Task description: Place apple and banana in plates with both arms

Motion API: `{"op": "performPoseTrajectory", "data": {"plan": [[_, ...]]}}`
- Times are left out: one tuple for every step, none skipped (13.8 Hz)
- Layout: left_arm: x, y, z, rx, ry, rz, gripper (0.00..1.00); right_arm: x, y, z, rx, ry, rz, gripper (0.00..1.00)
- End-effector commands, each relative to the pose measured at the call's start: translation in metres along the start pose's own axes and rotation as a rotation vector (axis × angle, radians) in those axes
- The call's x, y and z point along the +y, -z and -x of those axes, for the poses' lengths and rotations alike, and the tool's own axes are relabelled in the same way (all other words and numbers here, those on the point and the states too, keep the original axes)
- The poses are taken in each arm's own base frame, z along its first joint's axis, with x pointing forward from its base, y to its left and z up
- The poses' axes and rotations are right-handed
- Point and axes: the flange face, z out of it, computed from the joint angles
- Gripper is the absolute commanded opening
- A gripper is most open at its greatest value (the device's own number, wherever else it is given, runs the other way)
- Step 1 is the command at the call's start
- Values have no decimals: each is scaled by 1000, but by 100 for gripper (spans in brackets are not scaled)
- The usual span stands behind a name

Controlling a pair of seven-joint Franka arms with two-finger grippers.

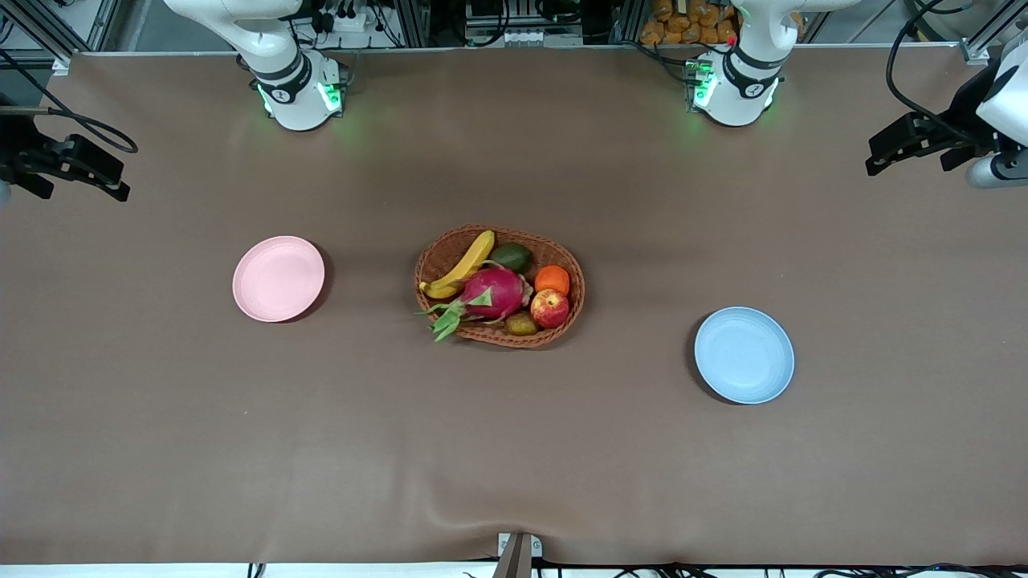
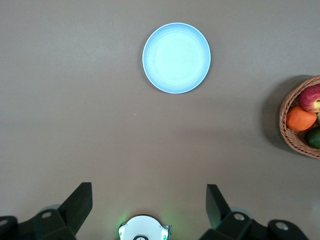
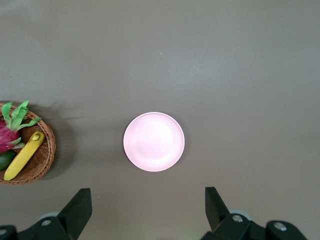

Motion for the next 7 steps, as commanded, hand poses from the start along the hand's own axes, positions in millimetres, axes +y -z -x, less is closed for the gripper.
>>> {"op": "performPoseTrajectory", "data": {"plan": [[-4, 7, 6, 0, -15, -19, 100, 5, 3, 0, -2, 10, 5, 100], [-2, 12, 6, 11, -17, -20, 100, 5, 3, 0, -2, 8, 5, 100], [-2, 10, 3, 5, -17, -20, 100, 5, 3, 0, -3, 8, 5, 100], [-2, 8, 1, 2, -17, -20, 100, 4, 4, 0, -2, 10, 5, 100], [-2, 7, 0, 1, -15, -20, 100, 4, 3, 0, -3, 10, 5, 100], [-2, 7, 0, 1, -15, -20, 100, 4, 3, 0, -3, 11, 5, 100], [-2, 7, 0, -1, -13, -21, 100, 4, 3, 0, -2, 12, 7, 100]]}}
